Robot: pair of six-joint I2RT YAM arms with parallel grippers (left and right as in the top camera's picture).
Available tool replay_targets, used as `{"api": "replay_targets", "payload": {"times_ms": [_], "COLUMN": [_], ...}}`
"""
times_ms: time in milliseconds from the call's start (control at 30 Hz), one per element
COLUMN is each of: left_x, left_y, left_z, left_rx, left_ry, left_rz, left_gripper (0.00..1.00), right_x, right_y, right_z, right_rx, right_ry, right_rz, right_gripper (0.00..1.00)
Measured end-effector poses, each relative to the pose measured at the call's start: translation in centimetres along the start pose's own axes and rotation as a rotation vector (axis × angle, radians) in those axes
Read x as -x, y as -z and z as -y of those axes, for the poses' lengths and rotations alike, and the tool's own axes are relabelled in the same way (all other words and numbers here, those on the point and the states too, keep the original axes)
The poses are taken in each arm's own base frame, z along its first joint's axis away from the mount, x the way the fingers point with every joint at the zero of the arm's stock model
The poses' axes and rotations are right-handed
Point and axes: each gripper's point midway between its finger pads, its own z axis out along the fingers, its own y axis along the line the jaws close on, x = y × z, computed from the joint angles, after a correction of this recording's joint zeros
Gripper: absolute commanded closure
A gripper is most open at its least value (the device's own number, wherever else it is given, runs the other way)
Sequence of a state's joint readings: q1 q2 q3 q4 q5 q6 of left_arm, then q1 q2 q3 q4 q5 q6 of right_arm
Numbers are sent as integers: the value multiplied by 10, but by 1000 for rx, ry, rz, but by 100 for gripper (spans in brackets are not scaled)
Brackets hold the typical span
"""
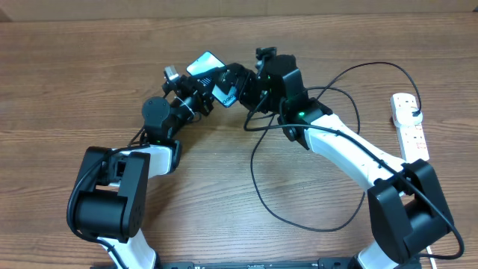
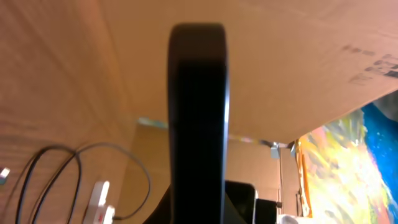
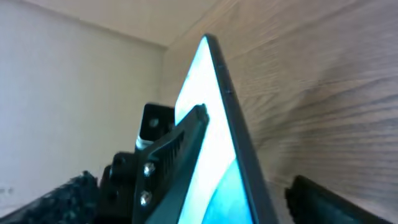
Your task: Plug charger to phone and switch on socket
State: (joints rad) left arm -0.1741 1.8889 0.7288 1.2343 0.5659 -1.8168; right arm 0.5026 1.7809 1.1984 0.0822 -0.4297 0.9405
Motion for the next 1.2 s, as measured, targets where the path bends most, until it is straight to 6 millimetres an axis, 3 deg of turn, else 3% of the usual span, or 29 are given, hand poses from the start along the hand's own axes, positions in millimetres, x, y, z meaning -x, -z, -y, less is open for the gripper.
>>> {"api": "replay_targets", "payload": {"times_ms": [100,233,300,400,500,667,733,767,800,1000,1200], "left_x": [2,15,21,27,17,6,2,1,-1,-3,0], "left_y": [4,17,24,32,30,22,20,19,18,12,12], "left_z": [-7,-17,-20,-24,-15,-4,-1,2,4,12,-17], "left_rx": [37,93,117,159,160,183,203,208,210,201,243], "left_ry": [26,50,51,68,38,24,32,31,29,7,71], "left_rz": [-26,-49,-70,-112,-204,-315,-358,-377,-393,-467,-526], "left_gripper": [96,96,96,96,96,96,96,96,96,96,96], "right_x": [18,64,78,74,58,44,45,46,47,49,39], "right_y": [21,92,134,182,206,213,212,211,209,183,135], "right_z": [16,33,37,42,54,84,94,98,103,133,153], "right_rx": [-52,-153,-209,-309,-421,-558,-595,-610,-624,-672,-696], "right_ry": [18,48,65,88,115,125,131,134,140,134,188], "right_rz": [16,118,167,194,171,107,100,98,90,42,-15], "right_gripper": [0,0,0,0,3,13,23,33,35,35,35]}}
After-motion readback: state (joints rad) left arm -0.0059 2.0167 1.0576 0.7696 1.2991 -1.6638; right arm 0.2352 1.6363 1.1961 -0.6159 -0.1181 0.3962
